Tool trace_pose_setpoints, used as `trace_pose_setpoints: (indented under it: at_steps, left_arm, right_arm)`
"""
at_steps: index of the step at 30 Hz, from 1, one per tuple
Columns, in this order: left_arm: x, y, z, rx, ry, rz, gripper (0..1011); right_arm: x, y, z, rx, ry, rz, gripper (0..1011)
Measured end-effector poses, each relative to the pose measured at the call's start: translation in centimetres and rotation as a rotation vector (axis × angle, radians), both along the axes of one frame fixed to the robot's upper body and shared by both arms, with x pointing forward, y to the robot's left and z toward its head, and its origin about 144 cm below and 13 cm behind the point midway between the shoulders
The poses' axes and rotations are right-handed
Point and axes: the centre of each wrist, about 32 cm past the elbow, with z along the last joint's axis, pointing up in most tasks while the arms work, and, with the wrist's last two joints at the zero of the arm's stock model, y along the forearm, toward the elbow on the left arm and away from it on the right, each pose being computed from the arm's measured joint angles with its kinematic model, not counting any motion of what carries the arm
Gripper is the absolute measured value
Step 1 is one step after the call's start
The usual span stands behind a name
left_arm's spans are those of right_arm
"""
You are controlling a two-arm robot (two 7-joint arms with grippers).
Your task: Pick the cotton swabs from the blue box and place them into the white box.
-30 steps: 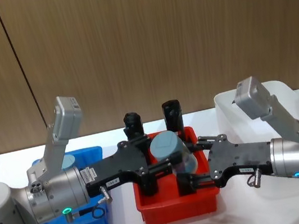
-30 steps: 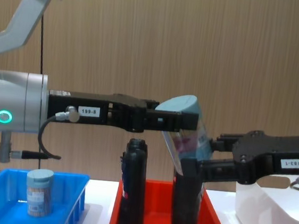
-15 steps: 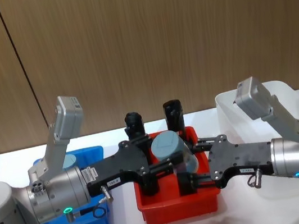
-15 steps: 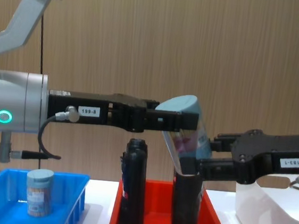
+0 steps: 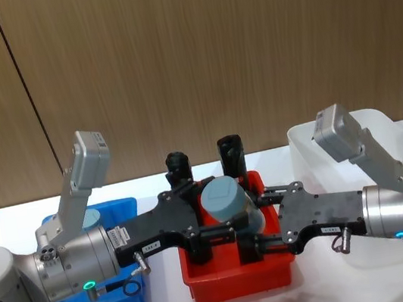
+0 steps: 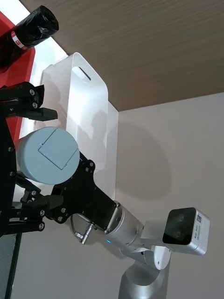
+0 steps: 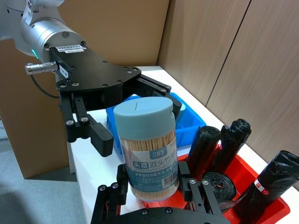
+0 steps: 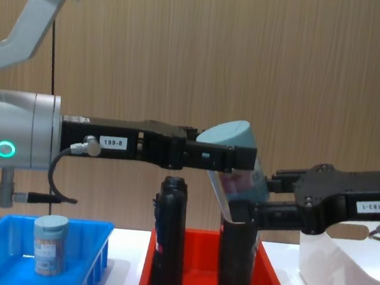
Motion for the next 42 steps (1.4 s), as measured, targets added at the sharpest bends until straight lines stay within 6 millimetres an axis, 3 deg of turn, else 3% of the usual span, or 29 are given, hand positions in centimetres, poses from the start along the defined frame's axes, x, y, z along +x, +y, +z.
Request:
trace_pose_setpoints:
  at_steps: [17,42]
  left_arm:
    - [0.0,0.0,0.0,-0.001,-0.001,0.0,1004]
    - [0.0,0.0,0.0,-0.001,-0.001,0.002,1004]
  right_arm:
    - [-0.1,-0.9,0.0,0.019,-0.005,-0.024,639]
    - [-0.4,-7.0,-0.8,0.08,-0.005,-0.28,639]
